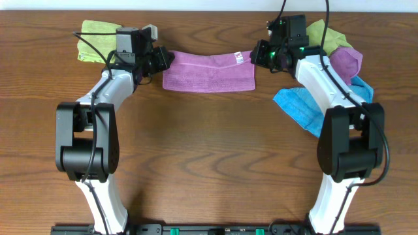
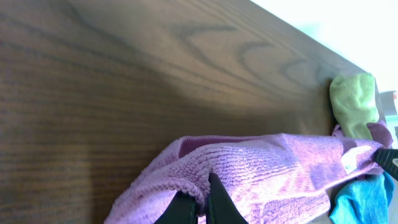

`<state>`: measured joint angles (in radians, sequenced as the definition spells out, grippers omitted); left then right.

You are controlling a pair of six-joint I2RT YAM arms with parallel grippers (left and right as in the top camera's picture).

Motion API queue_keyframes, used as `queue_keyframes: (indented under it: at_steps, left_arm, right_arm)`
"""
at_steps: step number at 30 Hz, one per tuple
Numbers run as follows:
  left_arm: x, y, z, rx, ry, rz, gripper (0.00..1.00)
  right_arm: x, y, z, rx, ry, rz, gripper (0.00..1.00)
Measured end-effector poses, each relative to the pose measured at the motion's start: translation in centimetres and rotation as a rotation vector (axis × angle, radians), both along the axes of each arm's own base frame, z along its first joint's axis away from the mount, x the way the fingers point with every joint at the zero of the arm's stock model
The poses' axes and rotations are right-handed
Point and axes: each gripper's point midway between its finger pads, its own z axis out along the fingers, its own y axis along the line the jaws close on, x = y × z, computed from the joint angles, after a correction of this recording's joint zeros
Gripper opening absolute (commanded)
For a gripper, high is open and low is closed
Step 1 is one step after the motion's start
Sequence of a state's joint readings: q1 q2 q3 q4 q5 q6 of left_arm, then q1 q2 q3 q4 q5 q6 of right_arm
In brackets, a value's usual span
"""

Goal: Fold the cloth
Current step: 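Lay the folded edge down and release both grippers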

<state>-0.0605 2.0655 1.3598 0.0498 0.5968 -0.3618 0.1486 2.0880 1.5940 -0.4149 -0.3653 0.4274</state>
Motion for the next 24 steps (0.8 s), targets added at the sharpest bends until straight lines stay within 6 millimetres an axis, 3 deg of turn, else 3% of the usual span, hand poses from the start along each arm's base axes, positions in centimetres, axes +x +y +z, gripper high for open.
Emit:
queue_keyframes:
  at_steps: [5,16,24]
  left_arm:
    - [0.0,0.6,0.0,-0.010,0.008,0.005,0.06]
    - [-3.5,0.2,-2.5,-0.010,0.188,-0.044,0.06]
    - [-4.0,1.0,-3.4,0.041,0.220,-0.020,0.06]
  right_arm:
    - [-0.3,-0.8,-0.4,-0.012,0.023,-0.012,0.02]
    - [-3.8,-1.3,-2.5,-0.051,0.184,0.013,0.02]
    - [-4.1,-0.7,-2.9,-0.082,0.180,0.054,0.02]
